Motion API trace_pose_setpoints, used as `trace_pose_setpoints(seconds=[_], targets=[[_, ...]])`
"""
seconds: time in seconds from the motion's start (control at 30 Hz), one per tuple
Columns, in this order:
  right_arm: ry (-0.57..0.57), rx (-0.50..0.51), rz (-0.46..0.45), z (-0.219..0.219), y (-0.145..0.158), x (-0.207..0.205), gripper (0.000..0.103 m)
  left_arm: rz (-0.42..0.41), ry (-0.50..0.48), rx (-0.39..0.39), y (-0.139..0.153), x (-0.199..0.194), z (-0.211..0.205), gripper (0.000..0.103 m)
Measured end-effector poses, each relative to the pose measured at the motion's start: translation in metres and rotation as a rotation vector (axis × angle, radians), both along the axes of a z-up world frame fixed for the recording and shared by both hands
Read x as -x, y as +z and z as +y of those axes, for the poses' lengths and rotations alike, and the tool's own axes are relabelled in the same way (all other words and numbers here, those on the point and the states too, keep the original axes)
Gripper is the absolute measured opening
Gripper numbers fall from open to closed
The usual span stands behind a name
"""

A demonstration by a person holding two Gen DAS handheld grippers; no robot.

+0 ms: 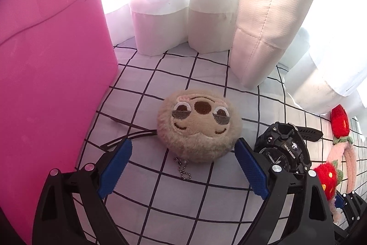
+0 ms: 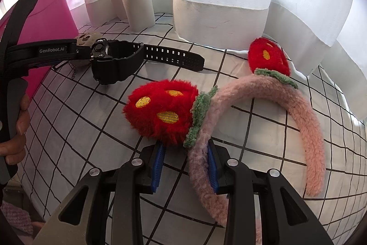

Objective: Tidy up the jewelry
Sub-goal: 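Close the left gripper on the beige plush face pouch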

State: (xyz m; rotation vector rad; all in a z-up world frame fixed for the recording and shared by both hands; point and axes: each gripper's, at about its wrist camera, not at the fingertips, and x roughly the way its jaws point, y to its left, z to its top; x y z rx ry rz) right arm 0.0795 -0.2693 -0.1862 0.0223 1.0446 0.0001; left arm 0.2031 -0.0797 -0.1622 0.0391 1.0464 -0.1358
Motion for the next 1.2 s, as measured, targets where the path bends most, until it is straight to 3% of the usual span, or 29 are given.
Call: trace_pose_setpoints(seconds=[0.2, 0.4, 0.53, 0.63, 0.8, 1.0, 1.2], targets=[[-0.006, -0.013, -0.001, -0.002, 0.0, -0.001, 0.032, 0.026, 0.025, 0.054, -0.005, -0.009, 0.015, 0.09], [-0.011, -0.021, -0.001, -0.003, 0.0, 0.0, 0.032, -0.023, -0.037, 0.02, 0.007, -0.015, -0.005, 0.091], [-0.012, -0.023, 0.0, -0.003, 0.0, 0.001, 0.032, 0.007, -0.038, -0.004, -0.001, -0.028, -0.012, 0.092], [-0.015, -0.024, 0.001, -0.002, 0.001, 0.001, 0.032, 0.023, -0.015, 0.024, -0.003, -0.029, -0.007, 0.092], [-0.017, -0.028, 0.002, -0.002, 0.001, 0.0, 0.032, 0.017, 0.006, 0.04, 0.004, -0.023, 0.001, 0.065], [-0.021, -0.031, 0.002, -0.002, 0.001, -0.002, 0.032, -0.031, -0.007, 0.024, 0.017, 0.002, -0.006, 0.056], [-0.021, -0.036, -0.024, -0.003, 0.007, -0.001, 0.029, -0.07, -0.014, 0.028, 0.038, 0.014, -0.007, 0.055]])
